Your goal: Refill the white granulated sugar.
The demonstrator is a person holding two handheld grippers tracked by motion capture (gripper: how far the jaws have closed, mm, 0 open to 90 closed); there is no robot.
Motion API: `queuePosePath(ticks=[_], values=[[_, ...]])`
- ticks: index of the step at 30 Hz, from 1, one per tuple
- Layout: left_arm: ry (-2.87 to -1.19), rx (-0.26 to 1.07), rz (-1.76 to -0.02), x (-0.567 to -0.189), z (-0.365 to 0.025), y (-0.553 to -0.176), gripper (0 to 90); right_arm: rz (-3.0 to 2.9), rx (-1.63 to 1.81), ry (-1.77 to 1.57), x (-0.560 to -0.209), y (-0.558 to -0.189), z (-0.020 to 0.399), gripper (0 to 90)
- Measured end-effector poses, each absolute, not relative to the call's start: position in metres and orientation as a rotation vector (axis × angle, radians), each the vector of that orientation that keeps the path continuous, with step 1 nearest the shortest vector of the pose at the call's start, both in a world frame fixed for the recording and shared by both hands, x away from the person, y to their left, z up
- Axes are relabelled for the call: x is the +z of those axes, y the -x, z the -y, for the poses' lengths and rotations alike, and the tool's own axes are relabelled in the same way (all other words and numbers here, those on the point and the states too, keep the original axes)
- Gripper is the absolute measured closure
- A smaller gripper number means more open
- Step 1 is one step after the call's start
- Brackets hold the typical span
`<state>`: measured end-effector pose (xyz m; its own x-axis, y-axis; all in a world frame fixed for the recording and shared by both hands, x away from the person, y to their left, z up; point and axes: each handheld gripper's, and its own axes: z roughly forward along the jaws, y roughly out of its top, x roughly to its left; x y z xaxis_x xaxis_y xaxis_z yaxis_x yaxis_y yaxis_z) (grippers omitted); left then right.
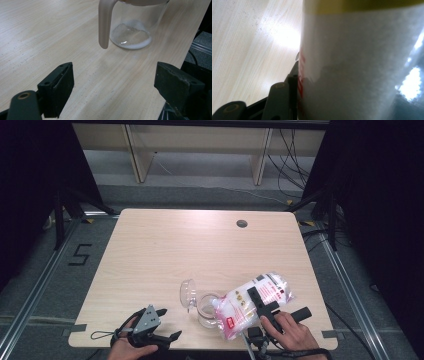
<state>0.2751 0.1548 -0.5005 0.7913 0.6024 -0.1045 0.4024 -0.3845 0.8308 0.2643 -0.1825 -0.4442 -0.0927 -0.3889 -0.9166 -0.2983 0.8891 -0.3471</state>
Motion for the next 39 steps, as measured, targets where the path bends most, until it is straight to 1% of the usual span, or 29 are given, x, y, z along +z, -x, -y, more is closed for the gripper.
queuePosePath(ticks=[4,8,9,10,11,13,21,22,23,26,27,28,32,33,34,39], values=[[-2.008,0.277,-0.746,-0.5019,-0.1532,-0.2756,16.0,-1.690,-0.090,0.519,-0.4450,-0.2633,0.1837,51.3],[-2.037,0.310,-0.724,-0.5014,-0.1544,-0.2767,16.0,-1.686,-0.089,0.529,-0.4447,-0.2629,0.1834,51.4],[-2.040,0.303,-0.715,-0.5012,-0.1545,-0.2771,16.0,-1.678,-0.092,0.556,-0.4435,-0.2638,0.1823,51.4],[-2.024,0.287,-0.742,-0.5016,-0.1536,-0.2759,16.0,-1.678,-0.091,0.554,-0.4437,-0.2637,0.1822,51.4],[-2.035,0.308,-0.733,-0.5012,-0.1548,-0.2768,16.0,-1.679,-0.093,0.557,-0.4435,-0.2637,0.1818,51.4],[-2.034,0.308,-0.724,-0.5013,-0.1547,-0.2773,16.0,-1.691,-0.095,0.535,-0.4449,-0.2631,0.1826,51.5],[-2.043,0.307,-0.721,-0.5006,-0.1552,-0.2775,16.0,-1.652,-0.106,0.616,-0.4424,-0.2666,0.1790,51.7],[-2.026,0.285,-0.747,-0.5013,-0.1539,-0.2760,16.0,-1.652,-0.103,0.616,-0.4423,-0.2666,0.1788,51.8],[-2.021,0.286,-0.753,-0.5015,-0.1536,-0.2759,16.0,-1.683,-0.090,0.546,-0.4456,-0.2647,0.1812,51.8],[-2.043,0.308,-0.730,-0.5005,-0.1551,-0.2770,16.0,-1.675,-0.097,0.584,-0.4435,-0.2656,0.1787,51.9],[-2.032,0.277,-0.748,-0.5007,-0.1539,-0.2753,16.0,-1.676,-0.098,0.590,-0.4432,-0.2659,0.1785,51.9],[-2.031,0.300,-0.745,-0.5010,-0.1546,-0.2764,16.0,-1.679,-0.092,0.581,-0.4439,-0.2658,0.1788,52.0],[-2.014,0.272,-0.744,-0.5016,-0.1531,-0.2754,16.0,-1.691,-0.078,0.578,-0.4437,-0.2670,0.1806,52.2],[-2.037,0.316,-0.735,-0.5002,-0.1548,-0.2763,16.0,-1.690,-0.085,0.578,-0.4438,-0.2671,0.1806,52.2],[-2.024,0.278,-0.751,-0.5009,-0.1533,-0.2749,16.0,-1.693,-0.080,0.560,-0.4449,-0.2670,0.1815,52.3],[-2.022,0.279,-0.748,-0.5011,-0.1534,-0.2751,16.0,-1.688,-0.074,0.571,-0.4430,-0.2669,0.1824,52.4]])
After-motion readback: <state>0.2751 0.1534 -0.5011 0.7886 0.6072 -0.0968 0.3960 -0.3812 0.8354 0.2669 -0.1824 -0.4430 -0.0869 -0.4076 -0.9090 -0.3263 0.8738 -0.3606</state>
